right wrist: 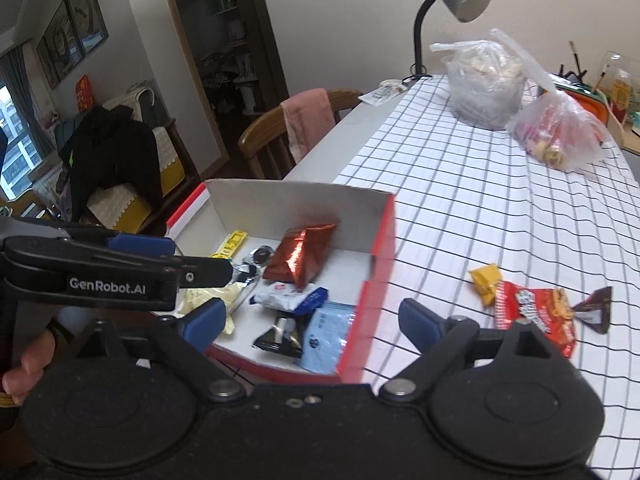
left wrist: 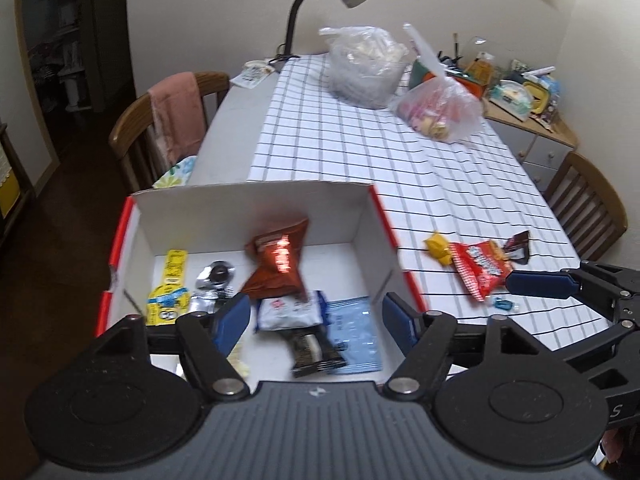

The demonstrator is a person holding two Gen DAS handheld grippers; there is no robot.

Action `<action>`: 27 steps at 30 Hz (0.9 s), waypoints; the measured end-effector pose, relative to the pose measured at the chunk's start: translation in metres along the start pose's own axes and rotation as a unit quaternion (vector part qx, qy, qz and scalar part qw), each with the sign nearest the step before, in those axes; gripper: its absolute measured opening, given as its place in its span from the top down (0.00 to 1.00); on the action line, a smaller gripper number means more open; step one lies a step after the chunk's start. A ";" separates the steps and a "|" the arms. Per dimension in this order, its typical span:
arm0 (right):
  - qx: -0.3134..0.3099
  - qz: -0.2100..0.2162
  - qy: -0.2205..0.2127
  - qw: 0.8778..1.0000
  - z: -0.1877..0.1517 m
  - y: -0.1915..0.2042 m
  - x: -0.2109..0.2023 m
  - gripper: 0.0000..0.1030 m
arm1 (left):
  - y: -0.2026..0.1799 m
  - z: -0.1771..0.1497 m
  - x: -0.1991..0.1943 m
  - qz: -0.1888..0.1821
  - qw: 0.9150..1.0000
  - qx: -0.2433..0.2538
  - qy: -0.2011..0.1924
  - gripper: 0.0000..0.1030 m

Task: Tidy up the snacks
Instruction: 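Withdraw both tools from the box toward the red chip bag and candies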

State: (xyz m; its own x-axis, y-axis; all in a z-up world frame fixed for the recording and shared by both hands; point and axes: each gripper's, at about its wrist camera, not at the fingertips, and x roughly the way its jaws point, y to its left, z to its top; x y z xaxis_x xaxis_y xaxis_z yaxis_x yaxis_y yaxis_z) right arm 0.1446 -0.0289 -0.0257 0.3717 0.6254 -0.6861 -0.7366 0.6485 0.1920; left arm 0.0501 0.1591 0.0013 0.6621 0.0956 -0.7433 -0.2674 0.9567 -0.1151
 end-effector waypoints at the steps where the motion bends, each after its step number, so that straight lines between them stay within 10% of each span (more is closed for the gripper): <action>1: 0.002 0.000 -0.001 1.000 -0.002 -0.005 -0.003 0.08 | -0.005 0.001 0.000 -0.004 1.000 0.001 -0.002 0.25; 19: 0.007 -0.054 0.008 0.998 -0.047 -0.118 -0.061 0.02 | -0.123 -0.001 0.042 -0.073 0.997 0.023 0.029 0.14; 27: 0.003 -0.087 0.026 0.996 -0.055 -0.186 -0.065 0.02 | -0.177 -0.010 0.080 -0.049 0.997 0.012 0.058 0.14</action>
State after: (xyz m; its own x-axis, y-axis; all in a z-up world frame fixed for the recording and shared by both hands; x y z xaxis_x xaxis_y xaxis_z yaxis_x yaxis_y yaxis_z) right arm 0.2265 -0.2141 -0.0554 0.4636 0.4798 -0.7449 -0.6600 0.7479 0.0710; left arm 0.1430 -0.0050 -0.0443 0.5977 -0.0297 -0.8012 -0.1886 0.9661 -0.1765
